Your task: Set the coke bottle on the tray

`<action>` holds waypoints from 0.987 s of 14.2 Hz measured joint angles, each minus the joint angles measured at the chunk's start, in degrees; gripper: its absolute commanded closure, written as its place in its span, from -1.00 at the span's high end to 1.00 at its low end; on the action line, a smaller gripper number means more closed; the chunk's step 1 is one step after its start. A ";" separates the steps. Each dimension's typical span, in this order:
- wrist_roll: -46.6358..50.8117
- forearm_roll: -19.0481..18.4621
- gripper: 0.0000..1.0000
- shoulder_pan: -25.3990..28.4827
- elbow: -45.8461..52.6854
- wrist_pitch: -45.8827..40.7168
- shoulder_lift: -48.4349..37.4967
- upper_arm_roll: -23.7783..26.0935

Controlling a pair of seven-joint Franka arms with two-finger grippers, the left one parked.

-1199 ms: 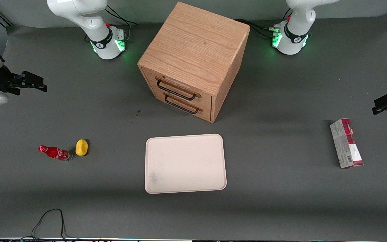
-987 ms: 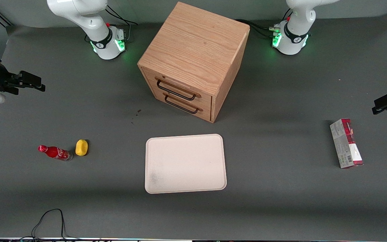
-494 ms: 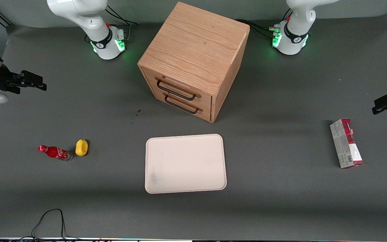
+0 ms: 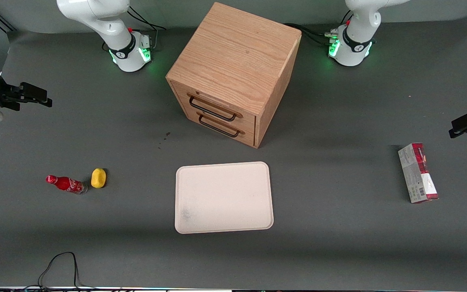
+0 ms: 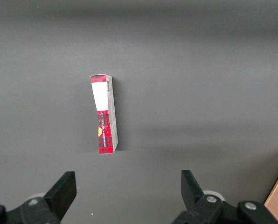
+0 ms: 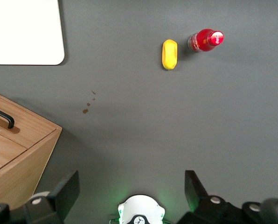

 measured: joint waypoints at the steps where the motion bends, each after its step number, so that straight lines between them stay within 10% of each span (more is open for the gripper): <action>1: 0.00 -0.01 1.00 -0.04 0.06 -0.63 0.00 -0.22; 14: -13.76 -4.30 1.00 -1.03 12.27 -1.06 7.68 -12.44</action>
